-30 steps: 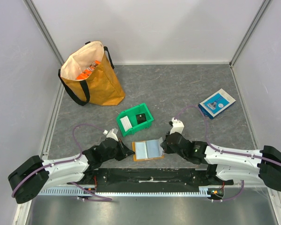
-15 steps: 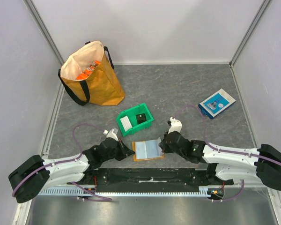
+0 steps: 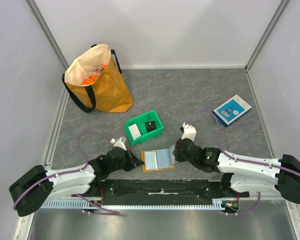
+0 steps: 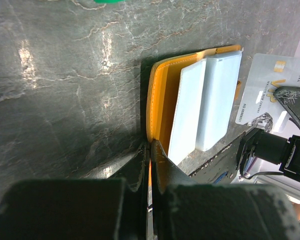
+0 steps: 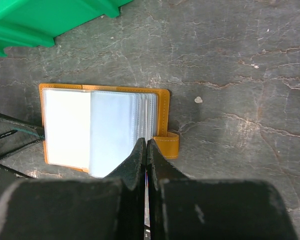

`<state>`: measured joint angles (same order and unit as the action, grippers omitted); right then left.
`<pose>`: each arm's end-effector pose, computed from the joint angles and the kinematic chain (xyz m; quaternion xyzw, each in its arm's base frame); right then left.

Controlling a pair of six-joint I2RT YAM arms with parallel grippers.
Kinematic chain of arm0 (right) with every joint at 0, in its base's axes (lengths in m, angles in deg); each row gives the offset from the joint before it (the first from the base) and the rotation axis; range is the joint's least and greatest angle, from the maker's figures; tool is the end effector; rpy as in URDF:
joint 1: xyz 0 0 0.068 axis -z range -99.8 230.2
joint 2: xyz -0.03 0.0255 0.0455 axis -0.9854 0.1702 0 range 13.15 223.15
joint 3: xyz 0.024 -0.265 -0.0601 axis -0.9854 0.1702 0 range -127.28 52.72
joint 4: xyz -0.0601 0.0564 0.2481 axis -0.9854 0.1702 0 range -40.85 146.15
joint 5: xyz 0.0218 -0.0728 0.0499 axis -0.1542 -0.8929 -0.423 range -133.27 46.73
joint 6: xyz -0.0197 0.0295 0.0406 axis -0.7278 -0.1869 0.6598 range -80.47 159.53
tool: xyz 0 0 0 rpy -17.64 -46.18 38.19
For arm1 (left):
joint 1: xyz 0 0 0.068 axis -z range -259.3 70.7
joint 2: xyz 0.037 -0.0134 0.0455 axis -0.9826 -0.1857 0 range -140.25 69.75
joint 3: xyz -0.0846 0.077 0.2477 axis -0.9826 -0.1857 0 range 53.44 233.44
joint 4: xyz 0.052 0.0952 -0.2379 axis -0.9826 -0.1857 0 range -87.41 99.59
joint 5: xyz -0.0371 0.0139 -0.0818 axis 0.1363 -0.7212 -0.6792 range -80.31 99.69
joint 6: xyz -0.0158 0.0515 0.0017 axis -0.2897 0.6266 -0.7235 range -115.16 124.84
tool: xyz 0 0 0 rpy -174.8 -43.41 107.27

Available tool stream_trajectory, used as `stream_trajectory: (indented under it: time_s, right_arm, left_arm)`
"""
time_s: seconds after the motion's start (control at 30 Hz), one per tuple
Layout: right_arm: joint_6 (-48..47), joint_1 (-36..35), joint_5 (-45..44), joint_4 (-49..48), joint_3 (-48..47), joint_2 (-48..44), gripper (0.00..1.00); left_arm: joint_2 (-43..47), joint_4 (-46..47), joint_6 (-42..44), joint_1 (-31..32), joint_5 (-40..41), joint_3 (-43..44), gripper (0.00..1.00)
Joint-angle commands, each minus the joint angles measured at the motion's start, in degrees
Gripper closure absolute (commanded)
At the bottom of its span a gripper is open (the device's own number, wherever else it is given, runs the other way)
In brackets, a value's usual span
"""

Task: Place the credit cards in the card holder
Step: Turn over the card slot in the card holder.

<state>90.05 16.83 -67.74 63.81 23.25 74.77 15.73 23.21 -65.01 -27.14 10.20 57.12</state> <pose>0.1057 0.1783 0.1887 -0.0241 0.9117 0.1940 0.3614 0.0956 -0.1225 0.1113 -0.1394 0.8829 -0.3902 0.2208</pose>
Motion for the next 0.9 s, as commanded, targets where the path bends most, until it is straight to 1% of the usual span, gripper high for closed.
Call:
stream_trajectory:
  time_s: [0.0, 0.2, 0.67, 0.87]
  right_arm:
    - [0.37, -0.17, -0.41, -0.93, -2.08, -0.1, 1.0]
    - [0.72, -0.17, 2.93, -5.95, -0.67, 1.74, 1.0]
    - [0.81, -0.17, 3.9, -7.01, -1.2, 8.24, 1.0]
    - [0.81, -0.26, 6.1, -10.87, -1.11, 11.49, 1.0]
  left_arm:
    - [-0.74, -2.55, 1.55, 0.13, 2.04, -1.49, 0.98]
    - [-0.82, -2.73, 1.55, 0.22, 2.12, -1.4, 0.98]
    - [-0.47, -2.73, 1.55, 0.22, 1.95, -1.4, 0.98]
    - [-0.91, -2.47, 1.46, 0.22, 2.04, -1.57, 0.98]
